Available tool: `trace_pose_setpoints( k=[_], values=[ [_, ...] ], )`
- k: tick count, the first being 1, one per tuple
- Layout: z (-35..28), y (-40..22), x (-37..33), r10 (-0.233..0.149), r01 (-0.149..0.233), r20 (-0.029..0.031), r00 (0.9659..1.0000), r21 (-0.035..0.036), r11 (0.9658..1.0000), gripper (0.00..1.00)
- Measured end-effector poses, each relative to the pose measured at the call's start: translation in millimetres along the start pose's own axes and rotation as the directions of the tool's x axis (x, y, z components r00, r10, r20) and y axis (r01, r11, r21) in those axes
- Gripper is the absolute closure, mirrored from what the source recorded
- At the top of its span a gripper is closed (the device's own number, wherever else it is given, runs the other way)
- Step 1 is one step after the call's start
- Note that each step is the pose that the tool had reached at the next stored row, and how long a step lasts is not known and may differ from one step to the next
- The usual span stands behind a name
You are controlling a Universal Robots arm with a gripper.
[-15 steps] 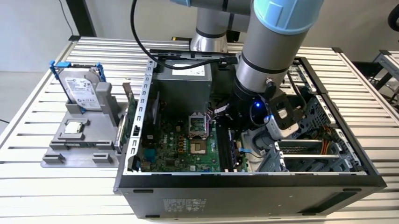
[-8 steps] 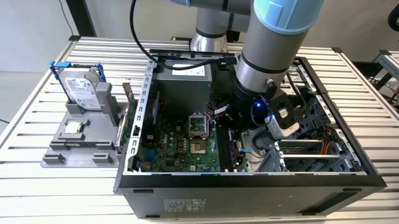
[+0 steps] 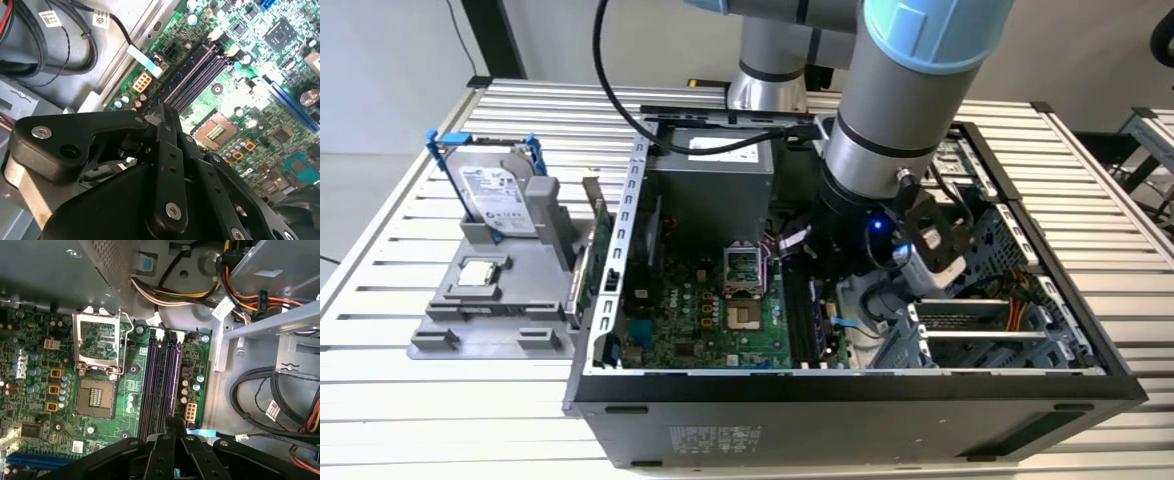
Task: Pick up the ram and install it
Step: 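Press down the ram until it locks into place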
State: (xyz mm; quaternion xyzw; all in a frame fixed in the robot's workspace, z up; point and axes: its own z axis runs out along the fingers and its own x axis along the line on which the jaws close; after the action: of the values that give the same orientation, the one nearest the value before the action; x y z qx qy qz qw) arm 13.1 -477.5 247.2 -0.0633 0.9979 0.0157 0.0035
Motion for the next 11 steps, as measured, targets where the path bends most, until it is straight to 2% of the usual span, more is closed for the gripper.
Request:
trace_pose_setpoints(
  k=[5,11],
  values=[
    [0.0,0.0,0.0,-0.063,0.063,-0.0019,0.9980,-0.0007,0.9980,1.00],
    [0.0,0.0,0.0,-0.145,0.145,-0.0045,0.9895,-0.0016,0.9895,1.00]
  ],
)
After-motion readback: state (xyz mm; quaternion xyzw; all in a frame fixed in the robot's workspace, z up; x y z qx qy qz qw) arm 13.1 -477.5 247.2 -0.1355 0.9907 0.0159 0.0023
